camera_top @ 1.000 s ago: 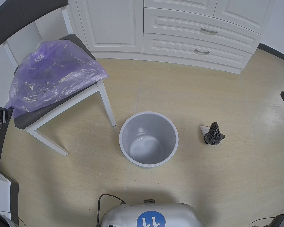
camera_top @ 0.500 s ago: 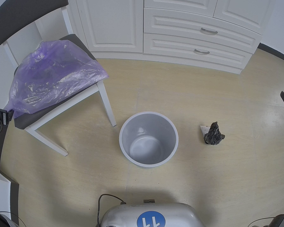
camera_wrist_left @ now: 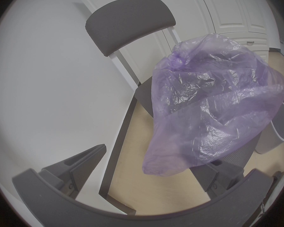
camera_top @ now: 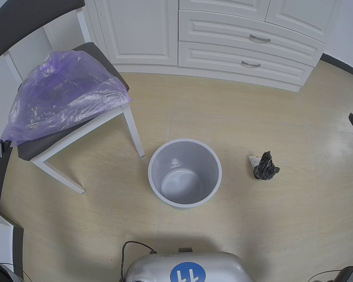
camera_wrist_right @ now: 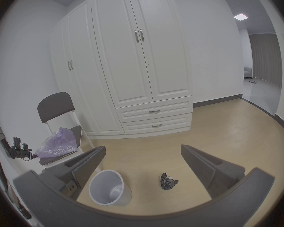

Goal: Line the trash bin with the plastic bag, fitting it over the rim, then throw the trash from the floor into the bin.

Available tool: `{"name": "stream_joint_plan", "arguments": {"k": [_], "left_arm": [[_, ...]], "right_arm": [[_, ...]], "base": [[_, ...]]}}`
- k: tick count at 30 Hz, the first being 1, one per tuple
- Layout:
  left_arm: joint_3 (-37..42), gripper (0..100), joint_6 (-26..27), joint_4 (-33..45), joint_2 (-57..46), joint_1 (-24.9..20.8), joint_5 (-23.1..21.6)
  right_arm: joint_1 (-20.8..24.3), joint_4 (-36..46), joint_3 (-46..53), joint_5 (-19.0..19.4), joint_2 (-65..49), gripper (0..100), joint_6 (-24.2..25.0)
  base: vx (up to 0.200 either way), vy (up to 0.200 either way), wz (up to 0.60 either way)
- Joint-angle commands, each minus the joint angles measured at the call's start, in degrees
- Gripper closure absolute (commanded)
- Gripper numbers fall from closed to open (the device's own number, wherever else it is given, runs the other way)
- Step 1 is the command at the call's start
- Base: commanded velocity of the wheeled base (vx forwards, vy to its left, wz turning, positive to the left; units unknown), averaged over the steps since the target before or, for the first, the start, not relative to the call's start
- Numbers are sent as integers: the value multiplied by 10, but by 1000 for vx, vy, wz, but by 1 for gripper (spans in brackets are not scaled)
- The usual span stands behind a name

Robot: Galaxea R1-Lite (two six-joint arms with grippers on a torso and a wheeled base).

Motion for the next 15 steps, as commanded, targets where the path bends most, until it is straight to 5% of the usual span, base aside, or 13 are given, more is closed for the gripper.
{"name": "stream_joint_plan", "arguments": {"k": [1,15], "left_arm": [[-4,0,-2,2,6,16,-13],[-24,0,-41,-9,10,-20,-22]], "right_arm": [[0,0,-1,0,-1,0,0],[0,0,-2,0,-1,0,0]], "base": [[0,0,0],[0,0,0]]}}
